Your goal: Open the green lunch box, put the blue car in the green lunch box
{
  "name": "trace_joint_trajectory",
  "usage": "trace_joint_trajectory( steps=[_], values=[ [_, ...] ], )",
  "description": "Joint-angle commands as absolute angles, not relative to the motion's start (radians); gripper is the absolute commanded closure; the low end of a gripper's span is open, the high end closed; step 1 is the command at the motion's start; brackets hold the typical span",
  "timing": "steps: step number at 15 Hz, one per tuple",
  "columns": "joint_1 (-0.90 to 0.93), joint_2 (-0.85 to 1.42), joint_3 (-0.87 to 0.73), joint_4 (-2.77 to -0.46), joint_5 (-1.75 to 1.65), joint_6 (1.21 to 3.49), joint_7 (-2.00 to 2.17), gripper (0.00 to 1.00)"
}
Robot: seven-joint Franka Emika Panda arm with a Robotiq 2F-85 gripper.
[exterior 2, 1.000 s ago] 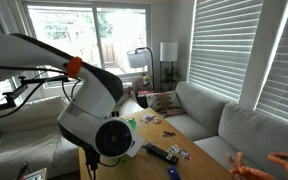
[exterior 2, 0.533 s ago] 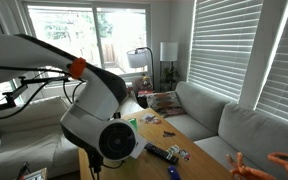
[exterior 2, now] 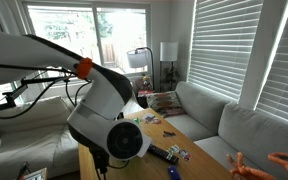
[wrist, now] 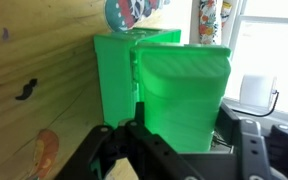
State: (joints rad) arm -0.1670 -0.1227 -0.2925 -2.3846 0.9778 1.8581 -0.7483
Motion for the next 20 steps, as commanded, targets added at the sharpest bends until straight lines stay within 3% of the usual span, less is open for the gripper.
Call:
trace_joint_trajectory(
  steps=[1,10,11,15,16,20],
  values=[
    [-0.191,-0.075,-0.288,-2.337,1.021,1.784,-0.783,0.56],
    [-0.204,0.006,-0.277,-2.284,1.053,1.721,-0.826,0.56],
    [-0.201,-0.018,-0.271,-2.317,1.049,1.744,-0.809,0.31],
    [-0.202,-0.006,-0.27,-2.3,1.049,1.744,-0.812,0.31],
    [-0.201,0.001,-0.269,-2.299,1.043,1.747,-0.815,0.56],
    [-0.197,0.018,-0.261,-2.296,1.055,1.728,-0.837,0.56]
  ],
)
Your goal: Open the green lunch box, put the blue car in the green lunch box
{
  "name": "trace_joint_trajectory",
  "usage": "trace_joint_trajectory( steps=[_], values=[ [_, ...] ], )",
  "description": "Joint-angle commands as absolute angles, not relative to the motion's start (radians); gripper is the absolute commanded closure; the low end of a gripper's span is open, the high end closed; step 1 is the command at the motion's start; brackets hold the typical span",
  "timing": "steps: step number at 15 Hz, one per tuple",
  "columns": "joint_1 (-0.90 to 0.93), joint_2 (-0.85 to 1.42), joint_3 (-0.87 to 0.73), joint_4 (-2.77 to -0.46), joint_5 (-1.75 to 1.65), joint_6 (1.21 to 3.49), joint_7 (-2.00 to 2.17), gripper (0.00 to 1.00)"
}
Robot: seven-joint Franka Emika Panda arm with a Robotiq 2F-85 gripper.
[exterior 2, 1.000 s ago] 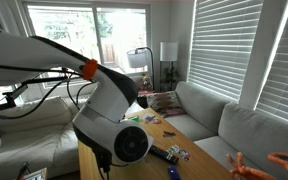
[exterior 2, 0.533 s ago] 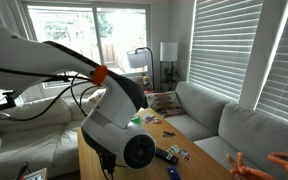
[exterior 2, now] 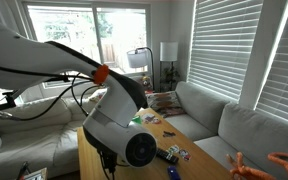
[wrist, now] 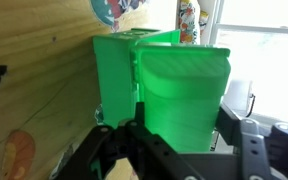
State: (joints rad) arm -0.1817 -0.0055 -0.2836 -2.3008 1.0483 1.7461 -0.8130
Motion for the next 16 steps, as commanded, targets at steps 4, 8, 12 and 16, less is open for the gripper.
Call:
trace_joint_trajectory(
  steps=[4,8,12,16],
  values=[
    [-0.195,0.021,-0.25,-2.292,1.059,1.724,-0.851,0.56],
    [-0.198,0.026,-0.247,-2.285,1.054,1.693,-0.867,0.56],
    [-0.202,0.024,-0.249,-2.281,1.058,1.647,-0.891,0.56],
    [-0.207,0.026,-0.253,-2.277,1.069,1.612,-0.911,0.56]
  ],
)
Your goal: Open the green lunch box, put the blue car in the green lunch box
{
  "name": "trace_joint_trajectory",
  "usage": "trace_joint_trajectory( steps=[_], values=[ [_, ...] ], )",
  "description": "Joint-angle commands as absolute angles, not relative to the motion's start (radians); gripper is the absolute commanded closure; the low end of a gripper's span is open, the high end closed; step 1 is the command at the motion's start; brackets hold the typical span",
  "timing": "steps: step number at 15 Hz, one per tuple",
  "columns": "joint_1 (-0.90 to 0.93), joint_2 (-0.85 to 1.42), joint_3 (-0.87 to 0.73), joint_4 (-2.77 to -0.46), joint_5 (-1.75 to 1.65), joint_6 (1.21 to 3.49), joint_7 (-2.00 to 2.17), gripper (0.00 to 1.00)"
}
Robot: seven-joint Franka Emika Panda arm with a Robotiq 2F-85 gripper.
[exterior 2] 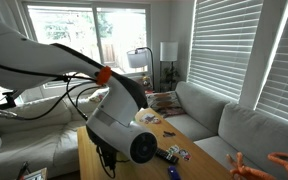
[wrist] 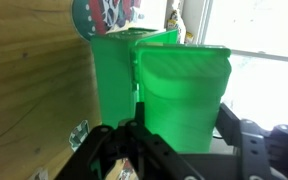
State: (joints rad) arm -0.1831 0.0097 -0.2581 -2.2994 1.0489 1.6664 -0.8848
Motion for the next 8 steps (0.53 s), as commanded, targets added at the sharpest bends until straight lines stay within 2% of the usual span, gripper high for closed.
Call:
trace_joint_trajectory(
  steps=[1,8],
  values=[
    [-0.209,0.03,-0.254,-2.278,1.074,1.608,-0.904,0.56],
    [-0.237,0.074,-0.262,-2.273,1.13,1.541,-0.863,0.56]
  ],
)
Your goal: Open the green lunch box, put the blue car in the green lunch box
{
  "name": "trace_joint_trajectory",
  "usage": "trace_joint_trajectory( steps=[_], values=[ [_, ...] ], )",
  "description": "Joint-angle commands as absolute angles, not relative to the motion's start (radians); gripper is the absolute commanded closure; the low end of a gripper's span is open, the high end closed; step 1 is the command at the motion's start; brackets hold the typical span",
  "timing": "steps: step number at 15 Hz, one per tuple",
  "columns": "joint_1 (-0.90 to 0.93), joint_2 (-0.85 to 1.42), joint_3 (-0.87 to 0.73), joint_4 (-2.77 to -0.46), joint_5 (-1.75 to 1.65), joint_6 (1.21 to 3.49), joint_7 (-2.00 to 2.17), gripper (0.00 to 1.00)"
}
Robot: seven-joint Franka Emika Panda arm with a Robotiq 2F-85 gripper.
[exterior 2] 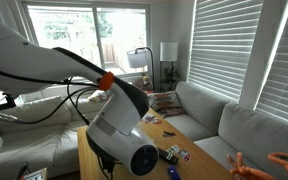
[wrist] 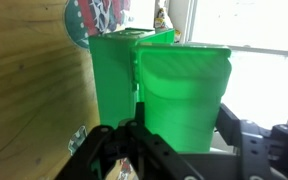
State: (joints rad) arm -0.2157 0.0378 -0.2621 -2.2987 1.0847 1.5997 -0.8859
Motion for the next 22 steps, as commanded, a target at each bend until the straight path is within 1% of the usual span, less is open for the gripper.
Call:
trace_joint_trajectory(
  steps=[1,8,10,11,12,17,18,22],
  values=[
    [-0.242,0.084,-0.263,-2.272,1.142,1.528,-0.856,0.56],
    [-0.263,0.12,-0.264,-2.27,1.206,1.465,-0.816,0.56],
    [-0.264,0.122,-0.264,-2.271,1.214,1.466,-0.814,0.56],
    [-0.256,0.107,-0.261,-2.291,1.183,1.504,-0.837,0.56],
    [-0.256,0.107,-0.261,-2.291,1.182,1.504,-0.837,0.31],
    [-0.256,0.107,-0.261,-2.292,1.182,1.505,-0.837,0.31],
    [-0.256,0.107,-0.261,-2.292,1.182,1.505,-0.837,0.56],
    [-0.259,0.109,-0.26,-2.29,1.198,1.475,-0.856,0.56]
  ],
)
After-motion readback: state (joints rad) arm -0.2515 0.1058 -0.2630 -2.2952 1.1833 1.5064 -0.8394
